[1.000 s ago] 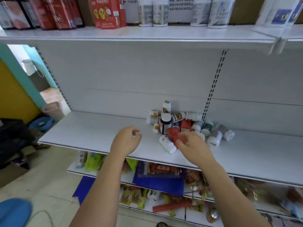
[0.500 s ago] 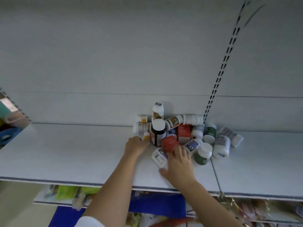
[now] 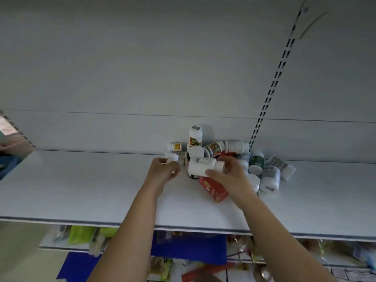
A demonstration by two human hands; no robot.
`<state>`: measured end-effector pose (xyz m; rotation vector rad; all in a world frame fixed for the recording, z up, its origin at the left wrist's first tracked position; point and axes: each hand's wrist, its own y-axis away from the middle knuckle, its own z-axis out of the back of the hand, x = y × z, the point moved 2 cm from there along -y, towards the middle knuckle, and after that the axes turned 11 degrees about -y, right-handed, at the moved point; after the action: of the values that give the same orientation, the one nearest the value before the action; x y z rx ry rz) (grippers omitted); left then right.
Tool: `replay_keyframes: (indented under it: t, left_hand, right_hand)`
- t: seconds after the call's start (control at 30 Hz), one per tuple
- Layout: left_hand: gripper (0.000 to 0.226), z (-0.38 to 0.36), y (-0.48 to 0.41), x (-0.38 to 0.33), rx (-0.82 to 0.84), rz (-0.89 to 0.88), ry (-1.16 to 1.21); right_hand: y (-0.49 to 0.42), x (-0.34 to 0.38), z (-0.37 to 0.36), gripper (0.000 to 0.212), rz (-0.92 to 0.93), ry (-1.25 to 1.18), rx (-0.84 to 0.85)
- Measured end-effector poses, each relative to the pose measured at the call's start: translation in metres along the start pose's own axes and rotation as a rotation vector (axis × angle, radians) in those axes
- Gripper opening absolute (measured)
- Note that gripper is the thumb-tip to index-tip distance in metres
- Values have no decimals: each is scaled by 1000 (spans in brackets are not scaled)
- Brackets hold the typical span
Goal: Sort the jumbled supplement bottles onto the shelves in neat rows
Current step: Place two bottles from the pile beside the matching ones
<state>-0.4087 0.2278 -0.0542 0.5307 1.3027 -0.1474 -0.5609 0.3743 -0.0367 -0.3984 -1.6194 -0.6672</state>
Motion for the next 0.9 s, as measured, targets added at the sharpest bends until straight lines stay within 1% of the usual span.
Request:
replay_keyframes:
  t: [0.03, 0.07, 0.1, 0.13, 0.2, 0.27, 0.37, 0.43, 0.5, 0.6, 0.7, 0.77, 0.9]
  left_hand:
    - [7, 3, 10, -11, 40, -20, 41]
    - [7, 5, 20, -21, 66, -36, 69]
    - [13, 8, 31, -31, 73, -38, 79]
    - [16, 9, 41, -41, 74, -32, 106]
    - [13, 14, 63, -59, 92, -5, 163]
    - [13, 18, 86, -74, 126, 18, 241]
    - [19, 25, 125, -93, 177, -41, 284]
    - [17, 28, 152, -105, 202, -89, 297]
    - [16, 29, 177, -116, 238, -119, 315]
    - [18, 23, 207, -133, 305, -142, 364]
    - [19, 13, 234, -150, 354, -193, 349]
    - [18, 6, 248, -161, 379, -235, 334]
    - [17, -12, 272, -188, 443, -350, 265]
  right_hand:
    - [2, 5, -1, 70, -53, -230, 14]
    - [6, 12, -3, 66, -92, -470, 55]
    - [11, 19, -6, 55, -116, -677, 96]
    - [17, 28, -10, 45, -140, -829, 122]
    - [31, 43, -18, 38, -187, -1036, 161]
    - [49, 58, -24, 32, -204, -1139, 208]
    - [80, 83, -31, 22, -247, -1191, 224]
    - [103, 99, -34, 25, -281, -1230, 176]
    - [128, 115, -34, 26, -263, -1154, 131]
    - [161, 137, -30, 28, -170, -982, 101]
    - [190, 157, -19, 28, -33, -924, 107]
    - [205, 169, -8, 32, 53, -888, 108]
    - [222, 193, 23, 29, 165, -766, 67]
